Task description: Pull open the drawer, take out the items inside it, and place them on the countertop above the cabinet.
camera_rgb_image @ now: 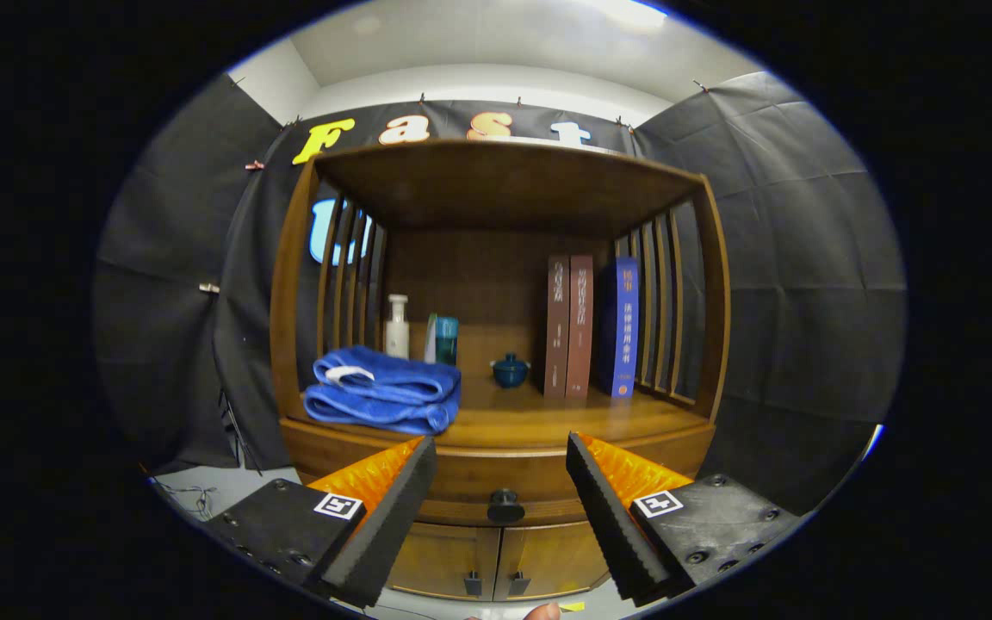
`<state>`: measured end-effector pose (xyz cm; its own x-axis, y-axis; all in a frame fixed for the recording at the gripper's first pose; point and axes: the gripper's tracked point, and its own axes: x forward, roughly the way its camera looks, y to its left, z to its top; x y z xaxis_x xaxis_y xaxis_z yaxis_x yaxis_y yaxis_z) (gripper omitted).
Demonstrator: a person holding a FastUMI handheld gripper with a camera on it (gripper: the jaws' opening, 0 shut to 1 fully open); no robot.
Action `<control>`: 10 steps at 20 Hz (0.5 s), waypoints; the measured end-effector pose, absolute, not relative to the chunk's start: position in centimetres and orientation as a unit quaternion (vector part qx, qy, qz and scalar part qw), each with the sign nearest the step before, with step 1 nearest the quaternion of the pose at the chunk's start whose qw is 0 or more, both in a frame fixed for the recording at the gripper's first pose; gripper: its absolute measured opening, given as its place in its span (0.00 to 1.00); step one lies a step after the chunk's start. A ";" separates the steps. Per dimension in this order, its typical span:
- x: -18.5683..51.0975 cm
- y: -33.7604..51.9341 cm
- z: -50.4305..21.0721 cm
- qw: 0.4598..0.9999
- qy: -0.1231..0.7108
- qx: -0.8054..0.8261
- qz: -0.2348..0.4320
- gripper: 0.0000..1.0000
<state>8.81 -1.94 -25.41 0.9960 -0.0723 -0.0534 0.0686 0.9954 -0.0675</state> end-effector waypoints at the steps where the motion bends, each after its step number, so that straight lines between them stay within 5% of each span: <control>1: 9.6 -2.1 -27.4 0.998 0.039 -0.032 -0.034 0.99; 7: 12.7 -2.6 -33.3 0.997 0.062 -0.028 -0.035 0.98; 10: 14.5 -3.5 -35.7 0.995 0.089 -0.016 -0.049 0.84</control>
<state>14.51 -3.52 -35.73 0.9792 -0.1008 -0.1761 0.0951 0.9946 -0.0407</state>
